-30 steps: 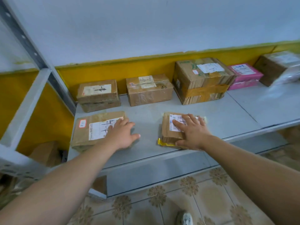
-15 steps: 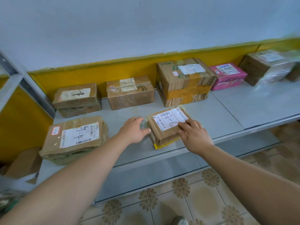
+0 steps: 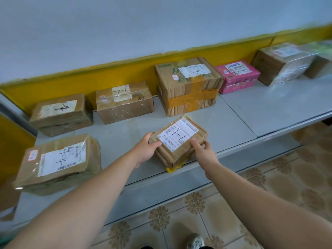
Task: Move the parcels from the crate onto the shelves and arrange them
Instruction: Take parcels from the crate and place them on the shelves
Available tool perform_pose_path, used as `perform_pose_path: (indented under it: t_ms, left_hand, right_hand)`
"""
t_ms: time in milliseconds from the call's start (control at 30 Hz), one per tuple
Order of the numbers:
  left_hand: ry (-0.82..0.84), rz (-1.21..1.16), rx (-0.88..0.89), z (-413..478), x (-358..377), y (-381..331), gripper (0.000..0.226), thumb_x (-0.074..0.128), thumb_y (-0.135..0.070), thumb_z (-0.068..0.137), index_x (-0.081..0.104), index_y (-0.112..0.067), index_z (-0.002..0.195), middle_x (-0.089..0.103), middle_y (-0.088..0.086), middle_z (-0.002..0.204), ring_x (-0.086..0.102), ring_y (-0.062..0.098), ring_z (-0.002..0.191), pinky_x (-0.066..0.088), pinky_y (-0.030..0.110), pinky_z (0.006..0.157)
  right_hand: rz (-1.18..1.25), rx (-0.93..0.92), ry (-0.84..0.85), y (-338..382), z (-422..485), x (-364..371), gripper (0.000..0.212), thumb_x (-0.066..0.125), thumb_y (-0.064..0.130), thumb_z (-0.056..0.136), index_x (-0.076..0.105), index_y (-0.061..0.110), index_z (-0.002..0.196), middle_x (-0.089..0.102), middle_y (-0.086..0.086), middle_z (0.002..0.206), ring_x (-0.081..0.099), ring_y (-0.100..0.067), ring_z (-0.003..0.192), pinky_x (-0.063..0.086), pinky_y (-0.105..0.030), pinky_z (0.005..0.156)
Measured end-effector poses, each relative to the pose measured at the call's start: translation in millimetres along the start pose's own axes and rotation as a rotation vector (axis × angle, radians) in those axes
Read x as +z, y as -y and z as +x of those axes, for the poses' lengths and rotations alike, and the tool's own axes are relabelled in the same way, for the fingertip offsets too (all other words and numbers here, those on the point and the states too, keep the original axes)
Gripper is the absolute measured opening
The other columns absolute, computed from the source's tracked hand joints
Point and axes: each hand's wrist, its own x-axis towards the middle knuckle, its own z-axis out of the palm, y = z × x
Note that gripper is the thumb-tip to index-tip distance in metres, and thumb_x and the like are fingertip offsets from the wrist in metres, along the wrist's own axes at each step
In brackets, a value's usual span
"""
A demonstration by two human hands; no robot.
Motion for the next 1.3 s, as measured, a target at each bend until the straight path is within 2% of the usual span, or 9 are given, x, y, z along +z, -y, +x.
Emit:
perform_pose_path:
  t_ms: [167,267,400,533,733,933,1067,1167,1300]
  left_hand:
    - [0.086,-0.078,0.069,-8.3,1.6,3.5,0.047,0.061,-0.009,0.087,0.044,-0.031,0.124,0.058,0.000,0.119,0.056,0.017,0.103,0.045,0.037,0.096]
    - [0.131,-0.092,0.134,-14.0,-0.8,4.5,0.059,0.065,-0.008,0.084,0.042,-0.031,0.133,0.059,-0.002,0.111,0.058,0.015,0.099,0.046,0.034,0.091]
    - [0.201,-0.151,0.199,-23.8,-9.9,-3.1,0.059,0.064,-0.009,0.086,0.041,-0.031,0.136,0.057,-0.003,0.107,0.057,0.014,0.095,0.046,0.031,0.082]
    - [0.267,-0.143,0.266,-34.3,-11.5,-11.4,0.051,0.063,-0.007,0.087,0.045,-0.033,0.127,0.054,-0.002,0.102,0.056,0.014,0.092,0.046,0.031,0.081]
    - [0.335,-0.180,0.350,-46.7,2.9,-30.3,0.046,0.064,-0.013,0.089,0.047,-0.033,0.126,0.054,0.000,0.117,0.055,0.016,0.102,0.046,0.028,0.080]
    - [0.341,-0.190,0.410,-56.0,46.6,-65.3,0.062,0.066,-0.030,0.089,0.037,-0.029,0.144,0.052,-0.002,0.133,0.055,0.017,0.117,0.046,0.033,0.095]
    - [0.325,-0.182,0.427,-61.4,98.5,-101.1,0.085,0.067,-0.043,0.070,0.033,-0.030,0.147,0.049,-0.003,0.141,0.056,0.016,0.121,0.044,0.040,0.107]
    - [0.357,-0.150,0.468,-65.6,149.2,-127.9,0.079,0.069,-0.037,0.080,0.032,-0.028,0.149,0.048,-0.003,0.142,0.054,0.016,0.123,0.045,0.036,0.105]
    - [0.414,-0.110,0.523,-70.4,217.5,-161.2,0.068,0.065,-0.024,0.091,0.030,-0.023,0.150,0.048,-0.001,0.143,0.053,0.014,0.124,0.048,0.031,0.100]
  right_hand:
    - [0.240,-0.112,0.011,0.7,-16.5,13.9,0.059,0.054,0.044,0.099,0.025,0.045,0.150,0.062,0.007,0.125,0.060,-0.005,0.095,0.040,-0.033,0.092]
    - [0.335,-0.197,-0.024,3.3,-24.6,17.7,0.059,0.055,0.045,0.096,0.026,0.050,0.147,0.067,0.008,0.123,0.067,-0.017,0.106,0.051,-0.047,0.099]
    - [0.348,-0.324,-0.115,8.8,-43.3,13.6,0.061,0.054,0.043,0.099,0.023,0.046,0.151,0.063,0.008,0.129,0.066,-0.011,0.108,0.051,-0.037,0.099]
    - [0.378,-0.340,-0.202,5.4,-58.4,6.7,0.068,0.058,0.049,0.094,0.023,0.046,0.152,0.062,0.007,0.133,0.065,-0.014,0.110,0.049,-0.043,0.104]
    - [0.451,-0.387,-0.284,6.8,-73.4,-21.6,0.057,0.055,0.039,0.099,0.029,0.041,0.149,0.066,0.010,0.115,0.071,-0.004,0.087,0.058,-0.029,0.077]
    - [0.474,-0.423,-0.299,14.1,-68.2,-77.0,0.054,0.057,0.040,0.098,0.036,0.037,0.148,0.069,0.009,0.112,0.071,-0.008,0.090,0.057,-0.033,0.083]
    - [0.450,-0.445,-0.284,13.9,-62.0,-140.1,0.041,0.058,0.040,0.097,0.047,0.040,0.136,0.073,0.009,0.104,0.073,-0.011,0.089,0.058,-0.035,0.082]
    - [0.424,-0.468,-0.296,6.8,-52.4,-195.8,0.028,0.059,0.042,0.095,0.054,0.043,0.122,0.074,0.008,0.104,0.073,-0.015,0.094,0.057,-0.042,0.089]
    - [0.417,-0.491,-0.358,-4.7,-45.5,-270.3,0.044,0.058,0.043,0.095,0.049,0.035,0.137,0.073,0.008,0.110,0.072,-0.012,0.096,0.057,-0.036,0.086]
